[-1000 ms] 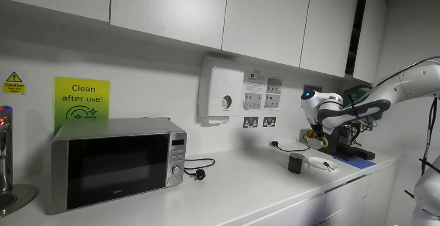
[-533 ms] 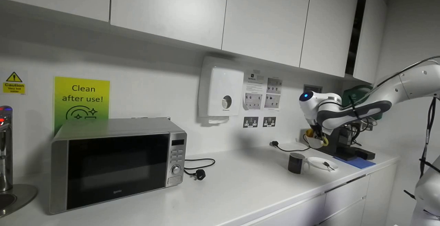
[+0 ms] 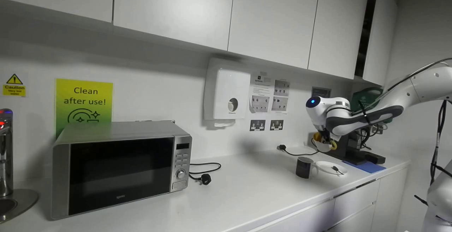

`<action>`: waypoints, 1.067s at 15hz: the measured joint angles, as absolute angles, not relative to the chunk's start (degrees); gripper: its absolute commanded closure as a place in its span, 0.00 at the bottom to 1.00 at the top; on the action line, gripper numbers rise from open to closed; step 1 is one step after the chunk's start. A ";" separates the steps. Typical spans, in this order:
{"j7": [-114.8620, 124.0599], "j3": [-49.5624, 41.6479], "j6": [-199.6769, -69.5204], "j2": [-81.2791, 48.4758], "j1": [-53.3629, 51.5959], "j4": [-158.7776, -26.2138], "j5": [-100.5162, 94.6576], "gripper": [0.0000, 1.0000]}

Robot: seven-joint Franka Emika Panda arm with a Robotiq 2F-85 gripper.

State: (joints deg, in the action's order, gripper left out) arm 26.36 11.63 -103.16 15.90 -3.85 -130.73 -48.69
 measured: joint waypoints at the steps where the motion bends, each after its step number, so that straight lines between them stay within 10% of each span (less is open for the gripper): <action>1: 26.85 11.82 -103.09 15.88 -3.93 -130.97 -49.01 0.95; 16: 32.75 14.17 -98.48 14.37 -5.63 -132.22 -53.84 0.95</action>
State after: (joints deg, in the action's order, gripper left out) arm 32.75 14.17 -98.48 14.37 -5.63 -132.22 -53.84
